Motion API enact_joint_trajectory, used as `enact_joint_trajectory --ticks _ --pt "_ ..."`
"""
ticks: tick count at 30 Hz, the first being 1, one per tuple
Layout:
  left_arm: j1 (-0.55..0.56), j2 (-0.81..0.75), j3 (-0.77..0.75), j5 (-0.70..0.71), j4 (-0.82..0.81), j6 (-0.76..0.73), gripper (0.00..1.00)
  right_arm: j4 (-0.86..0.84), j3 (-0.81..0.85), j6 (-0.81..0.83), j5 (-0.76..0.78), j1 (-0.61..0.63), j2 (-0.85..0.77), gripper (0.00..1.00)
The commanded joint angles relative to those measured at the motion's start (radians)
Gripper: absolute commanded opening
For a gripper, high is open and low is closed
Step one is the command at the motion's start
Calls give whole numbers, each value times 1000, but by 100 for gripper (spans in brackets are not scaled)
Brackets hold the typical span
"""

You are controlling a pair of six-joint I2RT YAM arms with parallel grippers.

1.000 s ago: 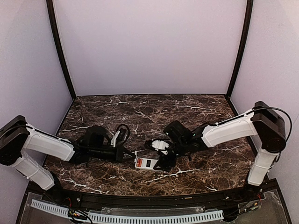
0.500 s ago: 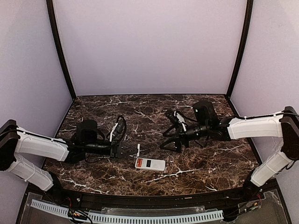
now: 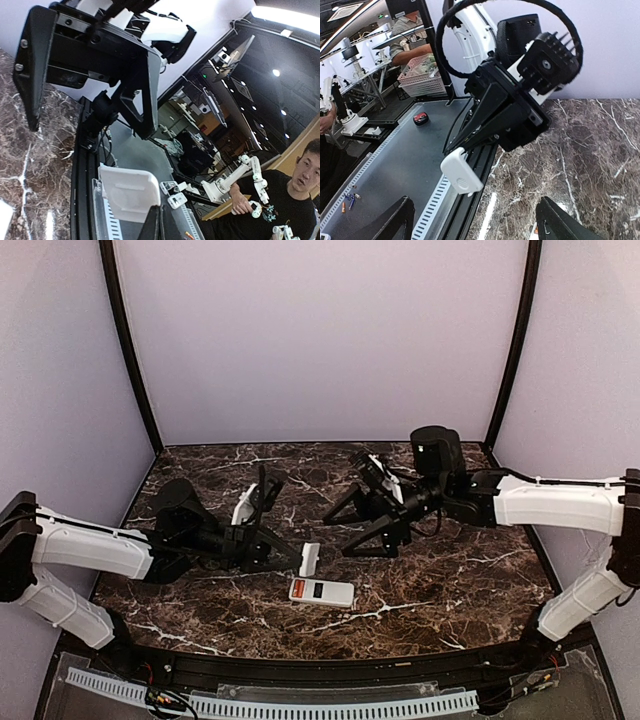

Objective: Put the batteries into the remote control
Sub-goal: Pass from the left arm to the right

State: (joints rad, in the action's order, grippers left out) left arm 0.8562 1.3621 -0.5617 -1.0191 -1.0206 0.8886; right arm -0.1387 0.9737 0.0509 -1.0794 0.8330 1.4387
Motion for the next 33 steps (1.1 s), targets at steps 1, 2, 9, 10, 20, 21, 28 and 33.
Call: enact_joint_trajectory --ticks 1,2,9,10,20,21,28,33 --pt "24 21 -36 -73 -131 80 0 32 71 12 -56 38 48 81" --pt "28 22 -42 -74 -134 82 0 35 80 12 -62 46 55 80" --pt "38 22 -56 -76 -131 78 0 53 129 4 -132 92 110 63" --pt "38 21 -56 -75 -130 77 0 55 131 4 -141 95 113 61" --pt "40 32 -62 -78 -123 73 0 64 162 0 -183 123 131 31" --pt "40 33 -63 -78 -123 74 0 64 164 -1 -186 125 132 28" --pt "38 23 -67 -50 -41 29 1 81 177 -19 -175 127 142 0" --pt "37 -59 -84 55 271 -190 33 100 174 -49 -114 125 147 0"
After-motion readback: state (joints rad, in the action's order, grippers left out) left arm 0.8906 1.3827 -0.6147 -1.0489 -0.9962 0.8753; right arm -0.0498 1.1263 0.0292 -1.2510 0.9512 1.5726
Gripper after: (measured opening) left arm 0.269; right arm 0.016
